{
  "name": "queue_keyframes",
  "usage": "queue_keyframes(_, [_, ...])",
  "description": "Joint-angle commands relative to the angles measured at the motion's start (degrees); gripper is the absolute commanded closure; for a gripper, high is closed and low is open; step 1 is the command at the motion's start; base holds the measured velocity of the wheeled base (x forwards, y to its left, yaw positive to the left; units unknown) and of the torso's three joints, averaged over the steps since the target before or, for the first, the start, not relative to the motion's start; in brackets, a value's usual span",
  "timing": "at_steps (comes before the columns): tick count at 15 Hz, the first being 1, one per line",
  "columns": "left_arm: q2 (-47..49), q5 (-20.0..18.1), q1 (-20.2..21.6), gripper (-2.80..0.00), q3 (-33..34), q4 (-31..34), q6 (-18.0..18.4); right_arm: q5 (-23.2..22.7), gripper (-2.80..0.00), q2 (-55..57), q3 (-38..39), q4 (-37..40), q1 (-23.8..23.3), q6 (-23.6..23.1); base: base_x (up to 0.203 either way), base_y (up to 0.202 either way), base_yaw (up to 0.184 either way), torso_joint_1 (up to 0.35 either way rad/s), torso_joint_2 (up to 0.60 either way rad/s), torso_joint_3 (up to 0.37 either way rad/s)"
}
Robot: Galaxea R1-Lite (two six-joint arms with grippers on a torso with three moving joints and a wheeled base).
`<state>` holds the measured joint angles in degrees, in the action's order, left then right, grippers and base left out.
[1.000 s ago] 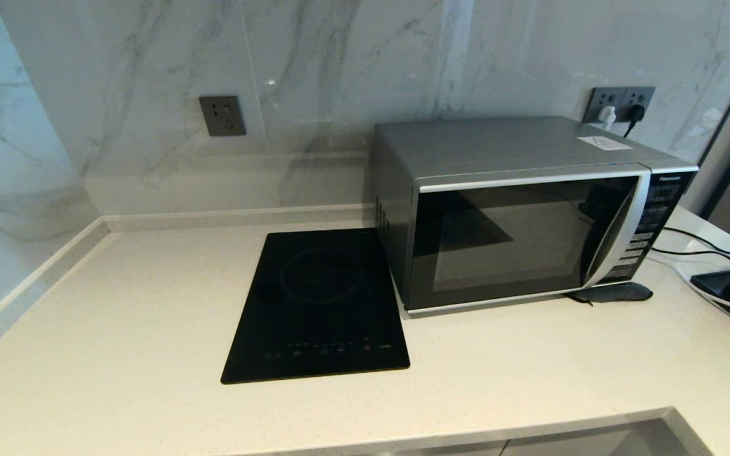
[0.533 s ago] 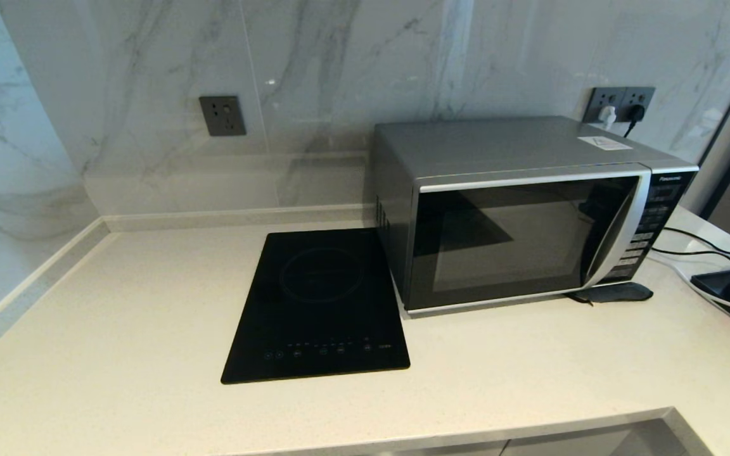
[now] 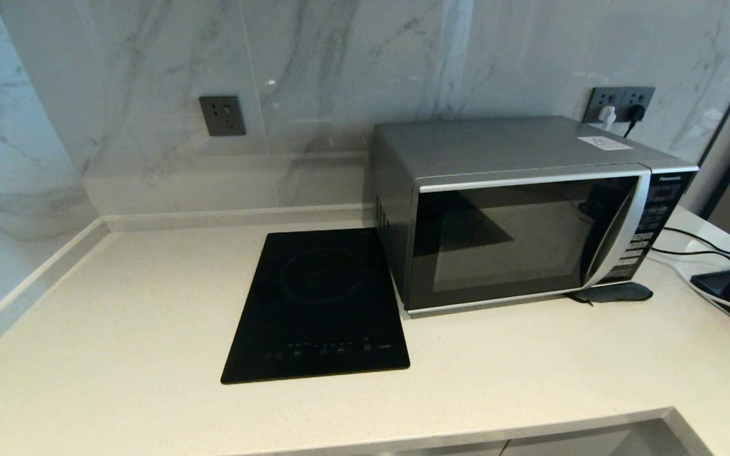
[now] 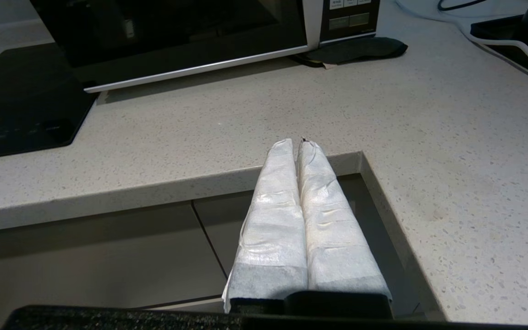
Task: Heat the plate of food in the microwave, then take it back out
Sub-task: Open the microwave oven
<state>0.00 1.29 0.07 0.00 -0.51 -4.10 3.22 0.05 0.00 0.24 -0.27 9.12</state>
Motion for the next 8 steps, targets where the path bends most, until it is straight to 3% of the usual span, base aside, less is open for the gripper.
queue_keyframes(1, [0.1,0.0,0.0,0.0,0.0,0.0,0.0,0.0,0.0,0.0,0.2,0.0,0.0,0.0,0.0,0.0,0.0,0.0,0.0,0.0])
queue_keyframes(8, [0.1,0.0,0.0,0.0,0.0,0.0,0.0,0.0,0.0,0.0,0.2,0.0,0.0,0.0,0.0,0.0,0.0,0.0,0.0,0.0])
